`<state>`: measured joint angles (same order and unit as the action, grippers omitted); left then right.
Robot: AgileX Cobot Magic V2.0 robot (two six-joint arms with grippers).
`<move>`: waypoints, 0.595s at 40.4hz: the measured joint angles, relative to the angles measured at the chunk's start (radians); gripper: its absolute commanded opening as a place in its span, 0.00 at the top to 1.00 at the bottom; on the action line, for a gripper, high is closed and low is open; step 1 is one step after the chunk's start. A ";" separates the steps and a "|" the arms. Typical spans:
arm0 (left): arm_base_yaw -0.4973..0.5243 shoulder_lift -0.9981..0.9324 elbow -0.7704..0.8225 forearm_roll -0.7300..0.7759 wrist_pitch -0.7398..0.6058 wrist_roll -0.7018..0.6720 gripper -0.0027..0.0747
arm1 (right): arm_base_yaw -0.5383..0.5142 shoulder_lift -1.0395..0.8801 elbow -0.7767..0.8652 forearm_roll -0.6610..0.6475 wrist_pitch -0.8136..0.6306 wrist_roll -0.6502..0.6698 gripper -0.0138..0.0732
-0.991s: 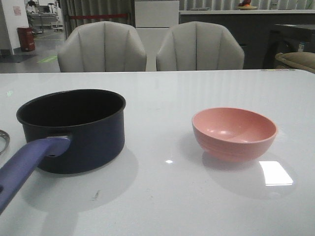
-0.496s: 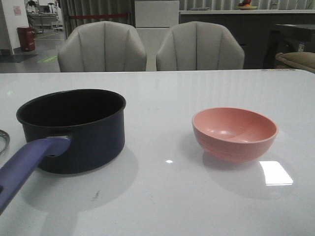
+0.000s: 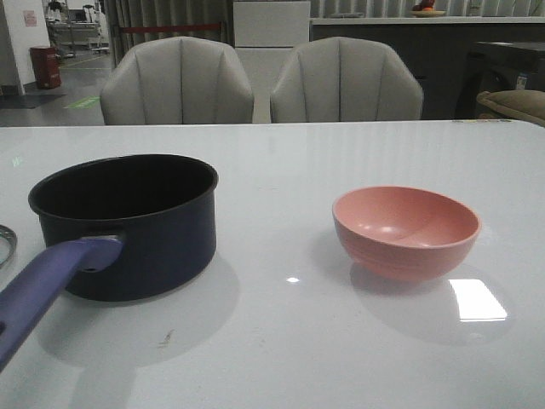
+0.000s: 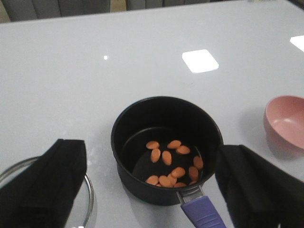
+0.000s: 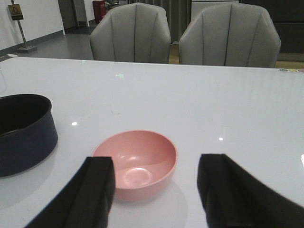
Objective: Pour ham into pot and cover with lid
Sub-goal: 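Release the bowl and raise the right gripper away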
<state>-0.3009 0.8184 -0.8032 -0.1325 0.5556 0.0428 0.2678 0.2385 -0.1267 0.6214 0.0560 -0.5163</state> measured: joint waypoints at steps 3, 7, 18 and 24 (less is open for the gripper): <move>0.000 0.080 -0.035 0.007 0.036 0.000 0.19 | 0.000 0.000 0.000 0.000 0.000 0.001 0.28; 0.040 0.154 -0.066 0.011 0.077 0.000 0.19 | 0.000 0.000 0.000 0.000 0.000 0.001 0.28; 0.323 0.319 -0.110 -0.015 0.140 -0.002 0.19 | 0.000 0.000 0.000 0.000 0.000 0.001 0.28; 0.361 0.453 -0.176 -0.007 0.216 -0.002 0.19 | 0.000 0.000 0.000 0.000 0.000 0.001 0.28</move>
<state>0.0600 1.2712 -0.9789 -0.1397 0.7719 0.0409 0.2678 0.2385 -0.1267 0.6214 0.0560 -0.5156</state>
